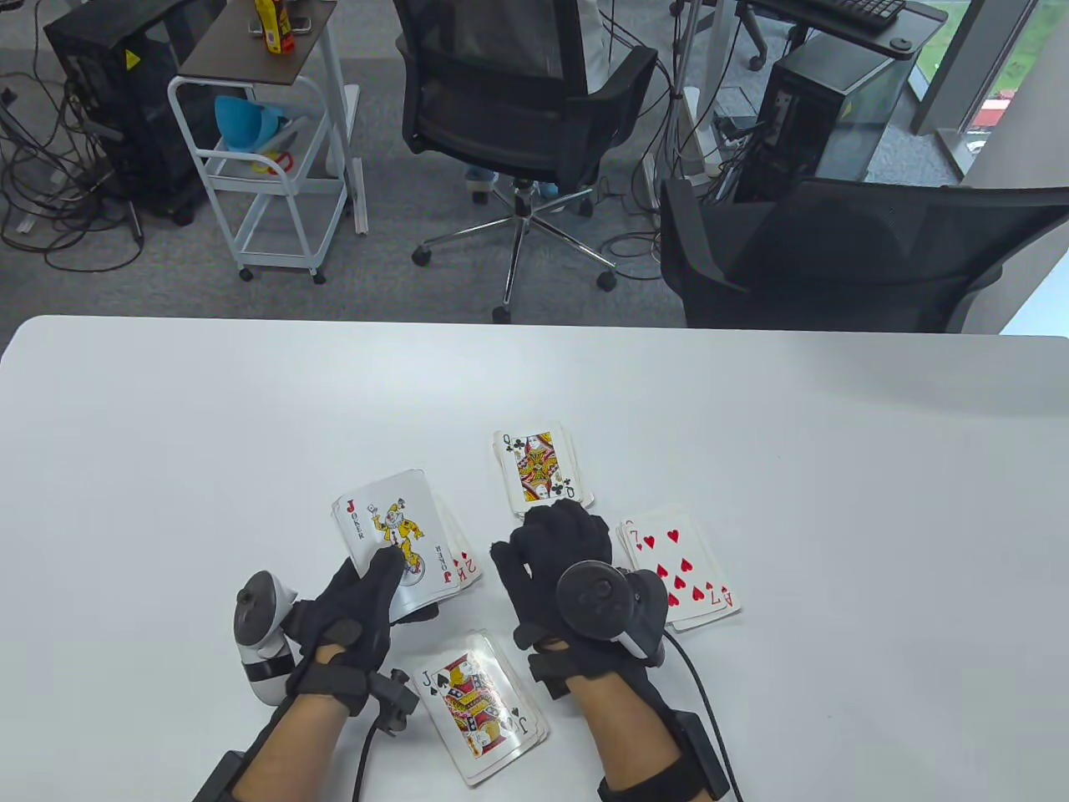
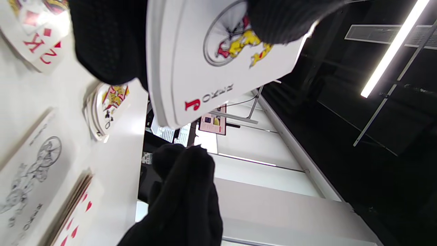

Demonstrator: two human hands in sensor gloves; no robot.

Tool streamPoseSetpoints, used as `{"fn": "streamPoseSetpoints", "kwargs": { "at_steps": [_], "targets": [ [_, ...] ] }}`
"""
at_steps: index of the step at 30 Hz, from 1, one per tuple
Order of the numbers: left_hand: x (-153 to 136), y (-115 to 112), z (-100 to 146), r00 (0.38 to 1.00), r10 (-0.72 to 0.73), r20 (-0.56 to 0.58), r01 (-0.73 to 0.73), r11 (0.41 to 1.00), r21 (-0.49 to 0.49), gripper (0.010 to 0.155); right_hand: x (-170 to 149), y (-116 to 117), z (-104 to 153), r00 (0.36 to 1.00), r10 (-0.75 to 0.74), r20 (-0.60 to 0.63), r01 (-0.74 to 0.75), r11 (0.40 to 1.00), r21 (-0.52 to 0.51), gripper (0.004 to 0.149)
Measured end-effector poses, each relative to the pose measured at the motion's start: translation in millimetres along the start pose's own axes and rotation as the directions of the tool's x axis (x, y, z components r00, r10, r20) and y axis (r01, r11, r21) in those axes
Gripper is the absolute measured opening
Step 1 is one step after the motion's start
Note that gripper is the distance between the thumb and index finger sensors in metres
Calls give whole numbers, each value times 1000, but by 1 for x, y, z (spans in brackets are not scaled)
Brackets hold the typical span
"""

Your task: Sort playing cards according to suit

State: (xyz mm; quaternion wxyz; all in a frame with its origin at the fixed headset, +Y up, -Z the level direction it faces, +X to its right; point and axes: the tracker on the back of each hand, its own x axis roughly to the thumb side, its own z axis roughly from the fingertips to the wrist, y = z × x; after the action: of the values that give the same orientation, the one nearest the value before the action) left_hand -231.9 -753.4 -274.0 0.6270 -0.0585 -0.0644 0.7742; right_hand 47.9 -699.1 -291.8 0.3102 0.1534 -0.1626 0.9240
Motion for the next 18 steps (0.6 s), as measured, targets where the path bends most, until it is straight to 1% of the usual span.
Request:
{"fn": "streamPoseSetpoints", "kwargs": {
  "at_steps": [3,5,7,8,9,10,11,12,13,15,18],
  "targets": [
    [-2,-1,0,1000,-16,-12,16,1000,-6,51,2,1,1,997,-83,0,83,997,6,48],
    [-2,-4,-1,1000,-25,-10,25,1000,-15,51,6,3,2,996,-89,11,89,996,8,49],
    [-1,-8,0,999,-23,27,24,1000,-14,51,13,5,4,994,-94,47,93,996,17,50],
    [0,-10,1,999,-26,31,26,999,-27,51,16,7,4,990,-122,68,121,992,25,50],
    [0,-12,2,999,-33,33,34,999,-34,51,17,8,5,987,-139,80,137,990,32,54],
    [0,-14,3,998,-47,33,48,998,-39,51,18,9,5,971,-202,130,199,979,36,62],
    [-1,-15,3,998,-56,28,57,998,-42,50,19,9,5,962,-237,135,236,972,21,63],
    [-2,-16,2,998,-63,19,64,997,-49,50,19,9,5,959,-263,111,262,965,21,64],
    [-4,-16,2,998,-67,13,68,996,-55,50,18,9,5,959,-266,94,263,964,40,66],
    [-5,-17,1,998,-68,11,69,996,-63,50,18,10,5,971,-223,82,219,974,62,66],
    [-7,-21,0,997,-71,2,71,994,-78,49,19,12,7,976,-195,96,192,980,44,63]
  ]
}}
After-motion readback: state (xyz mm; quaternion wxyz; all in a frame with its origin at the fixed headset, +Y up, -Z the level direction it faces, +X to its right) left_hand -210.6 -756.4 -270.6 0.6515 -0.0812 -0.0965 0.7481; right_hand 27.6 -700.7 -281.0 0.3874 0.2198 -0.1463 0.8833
